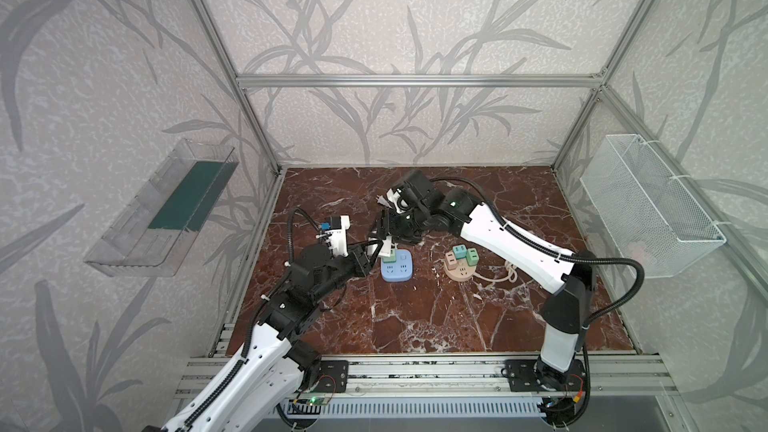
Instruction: Insert the plug
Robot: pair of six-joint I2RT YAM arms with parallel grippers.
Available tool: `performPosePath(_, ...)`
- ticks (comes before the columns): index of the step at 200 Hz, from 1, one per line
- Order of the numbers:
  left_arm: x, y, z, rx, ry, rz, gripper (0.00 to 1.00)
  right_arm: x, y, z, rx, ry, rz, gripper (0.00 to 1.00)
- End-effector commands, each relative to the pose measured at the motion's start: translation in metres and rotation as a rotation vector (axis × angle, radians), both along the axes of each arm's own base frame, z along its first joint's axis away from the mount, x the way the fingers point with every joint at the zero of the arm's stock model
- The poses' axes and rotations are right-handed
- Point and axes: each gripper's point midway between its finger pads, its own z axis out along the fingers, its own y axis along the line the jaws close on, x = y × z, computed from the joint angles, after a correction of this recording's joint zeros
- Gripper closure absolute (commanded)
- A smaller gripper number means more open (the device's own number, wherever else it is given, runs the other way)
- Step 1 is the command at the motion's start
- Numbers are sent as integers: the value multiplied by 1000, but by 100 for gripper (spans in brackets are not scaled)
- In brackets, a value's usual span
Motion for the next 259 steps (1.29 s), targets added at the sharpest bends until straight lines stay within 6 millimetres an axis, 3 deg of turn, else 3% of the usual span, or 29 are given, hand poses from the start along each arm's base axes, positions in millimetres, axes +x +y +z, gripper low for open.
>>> performPosePath(1, -5, -2, 16, 22, -50, -34, 100, 18, -10, 69, 277, -151, 36, 1)
performPosePath(32, -10, -4, 18, 49, -42, -64, 100, 33, -68, 66, 292, -180, 9, 5)
performPosePath(58, -15, -15, 28, 68, -34, -149, 100, 32, -118, 56, 201, -242, -48, 9)
performPosePath(76, -22, -31, 42, 47, -27, -266, 100, 22, -144, 49, 112, -366, -65, 12)
performPosePath(99, -28, -52, 58, -17, -15, -412, 100, 0, -162, 58, 103, -515, -32, 12)
performPosePath(115, -32, -69, 68, -106, 7, -547, 100, -19, -161, 61, 140, -511, 58, 12)
performPosePath(146, -40, -91, 84, -262, 42, -755, 100, -42, -159, 49, 161, -468, 155, 19)
performPosePath(197, -52, -91, 100, -306, 27, -852, 100, -66, -156, 45, 222, -439, 254, 23)
performPosePath(259, -56, -89, 95, -307, 29, -850, 100, -79, -138, 81, 466, -410, 318, 34)
